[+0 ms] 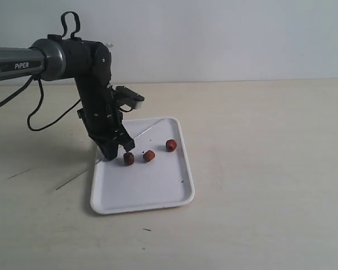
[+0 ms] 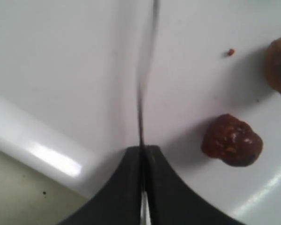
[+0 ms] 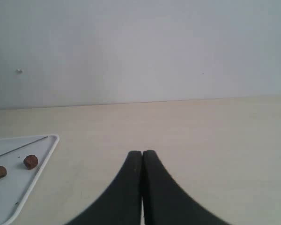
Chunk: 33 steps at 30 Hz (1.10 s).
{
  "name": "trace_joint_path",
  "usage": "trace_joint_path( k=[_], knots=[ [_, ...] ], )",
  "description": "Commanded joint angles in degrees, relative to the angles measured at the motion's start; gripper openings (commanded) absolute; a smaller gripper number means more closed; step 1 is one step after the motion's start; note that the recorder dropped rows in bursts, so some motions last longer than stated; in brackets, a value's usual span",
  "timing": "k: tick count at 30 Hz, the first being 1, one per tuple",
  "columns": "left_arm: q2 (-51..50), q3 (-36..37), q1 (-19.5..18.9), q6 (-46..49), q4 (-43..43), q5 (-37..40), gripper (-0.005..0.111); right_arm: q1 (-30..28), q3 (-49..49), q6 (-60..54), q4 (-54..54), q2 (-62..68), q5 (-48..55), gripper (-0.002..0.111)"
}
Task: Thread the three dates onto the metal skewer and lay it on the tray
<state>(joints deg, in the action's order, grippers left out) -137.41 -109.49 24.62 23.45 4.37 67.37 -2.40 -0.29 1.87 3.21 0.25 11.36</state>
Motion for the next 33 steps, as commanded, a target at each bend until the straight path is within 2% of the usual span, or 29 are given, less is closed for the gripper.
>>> trace_joint_path(
  k=[1, 12, 16, 20, 25, 27, 30, 33],
  knots=[
    [0.9, 0.2, 0.1, -0.9, -0.7, -0.3, 0.0, -0.3, 0.3, -0.2, -0.3, -0.2, -0.3, 0.0],
    [10.0, 0.2, 0.1, -2.2, -2.5, 2.5, 0.0, -0.3, 0.3, -0.2, -0.3, -0.2, -0.3, 0.0],
    [12.7, 0.2, 0.1, -8.8, -5.8, 2.6, 0.0, -0.3, 0.3, -0.1, -0.3, -0.2, -0.3, 0.0],
    [15.6, 2.3, 0.1, -10.0, -7.0, 2.6, 0.0, -0.3, 0.3, -0.1, -0.3, -0.2, -0.3, 0.0],
    [22.0, 12.4, 0.1, -9.8, -8.3, 2.6, 0.0, -0.3, 0.3, -0.1, -0.3, -0.2, -0.3, 0.0],
    [26.8, 20.8, 0.1, -10.6, -8.3, 1.6, 0.0, -0.3, 0.3, -0.1, -0.3, -0.2, -0.3, 0.0],
    [34.4, 33.9, 0.1, -12.1, -8.2, -4.6, 0.0, -0.3, 0.3, -0.3, -0.6, -0.2, -0.4, 0.0],
    [38.7, 37.0, 0.1, -10.6, -8.4, -0.7, 0.0, -0.3, 0.3, -0.3, -0.6, -0.2, -5.6, 0.0]
  ],
)
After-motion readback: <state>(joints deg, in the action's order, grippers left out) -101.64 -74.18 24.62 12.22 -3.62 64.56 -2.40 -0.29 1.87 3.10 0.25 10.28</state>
